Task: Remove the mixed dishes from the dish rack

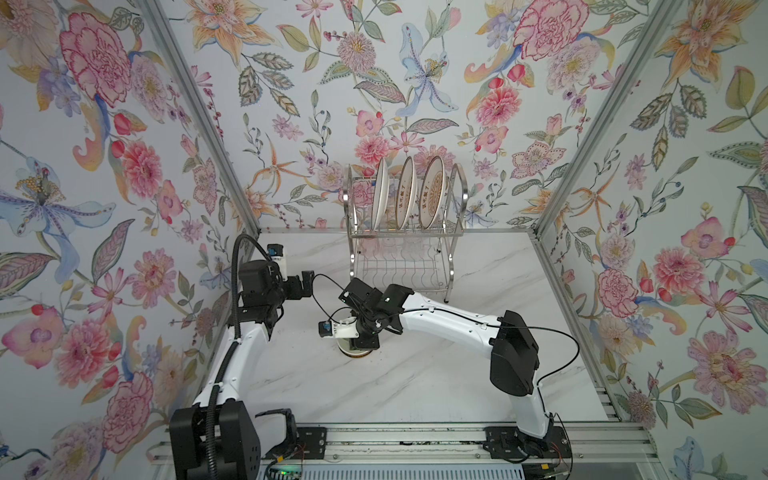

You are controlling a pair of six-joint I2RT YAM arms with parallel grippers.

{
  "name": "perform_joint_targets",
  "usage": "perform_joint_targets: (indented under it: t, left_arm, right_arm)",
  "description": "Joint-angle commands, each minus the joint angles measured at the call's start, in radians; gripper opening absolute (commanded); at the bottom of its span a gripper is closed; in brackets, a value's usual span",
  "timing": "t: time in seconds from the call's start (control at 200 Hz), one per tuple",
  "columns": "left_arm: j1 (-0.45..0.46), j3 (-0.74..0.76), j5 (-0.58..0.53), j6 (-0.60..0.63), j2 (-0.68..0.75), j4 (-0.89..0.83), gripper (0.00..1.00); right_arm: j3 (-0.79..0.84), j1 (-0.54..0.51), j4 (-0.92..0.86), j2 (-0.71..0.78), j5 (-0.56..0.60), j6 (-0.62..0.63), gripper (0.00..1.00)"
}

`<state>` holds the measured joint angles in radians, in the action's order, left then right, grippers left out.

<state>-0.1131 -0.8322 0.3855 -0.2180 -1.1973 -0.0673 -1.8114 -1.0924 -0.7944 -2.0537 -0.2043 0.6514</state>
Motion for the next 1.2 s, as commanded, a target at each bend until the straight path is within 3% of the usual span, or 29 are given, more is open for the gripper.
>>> perform_joint_targets:
  t: [0.0, 0.235, 0.445, 0.525, 0.651, 0.751, 1.196]
  left_arm:
    - [-0.010, -0.035, 0.011, -0.012, -0.008, 0.009, 0.99]
    - [-0.010, -0.039, 0.014, -0.018, -0.020, 0.013, 0.99]
    - [-0.010, -0.039, 0.011, -0.016, -0.022, 0.008, 0.99]
    - [-0.011, -0.039, 0.010, -0.017, -0.024, 0.007, 0.99]
    - [-0.010, -0.046, 0.015, -0.018, -0.034, 0.009, 0.99]
    - [-0.010, -0.050, 0.018, -0.021, -0.041, 0.010, 0.99]
    - [-0.011, -0.046, 0.019, -0.017, -0.038, 0.010, 0.99]
  right_arm:
    - [0.038, 0.005, 0.011, 0.040, -0.046, -0.030, 0.37]
    - [0.087, 0.000, 0.035, 0.052, -0.045, -0.051, 0.25]
    - [0.101, -0.012, 0.061, 0.045, 0.028, -0.053, 0.18]
    - [0.104, -0.017, 0.069, 0.043, 0.047, -0.056, 0.19]
    - [0.114, -0.018, 0.084, 0.060, 0.037, -0.063, 0.31]
    - [0.119, -0.014, 0.099, 0.079, 0.015, -0.071, 0.32]
    - [0.144, -0.024, 0.106, 0.071, 0.044, -0.084, 0.15]
